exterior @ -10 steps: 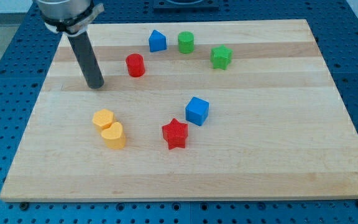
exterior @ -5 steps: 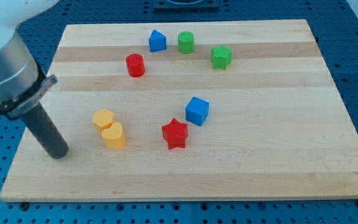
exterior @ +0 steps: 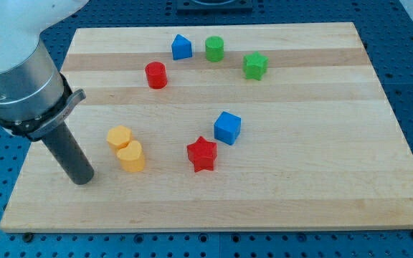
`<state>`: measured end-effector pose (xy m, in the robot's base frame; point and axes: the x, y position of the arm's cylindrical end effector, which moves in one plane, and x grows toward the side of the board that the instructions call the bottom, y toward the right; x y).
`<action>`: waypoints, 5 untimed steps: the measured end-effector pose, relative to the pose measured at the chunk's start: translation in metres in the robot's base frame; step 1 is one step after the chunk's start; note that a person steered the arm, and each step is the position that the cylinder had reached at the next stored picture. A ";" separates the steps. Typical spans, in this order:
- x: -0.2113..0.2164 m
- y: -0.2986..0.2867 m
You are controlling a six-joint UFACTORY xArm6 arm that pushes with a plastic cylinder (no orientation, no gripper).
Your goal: Push the yellow hexagon away from the yellow heart
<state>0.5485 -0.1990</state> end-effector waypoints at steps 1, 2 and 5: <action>0.000 0.011; -0.008 0.013; -0.083 0.013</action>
<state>0.4651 -0.1857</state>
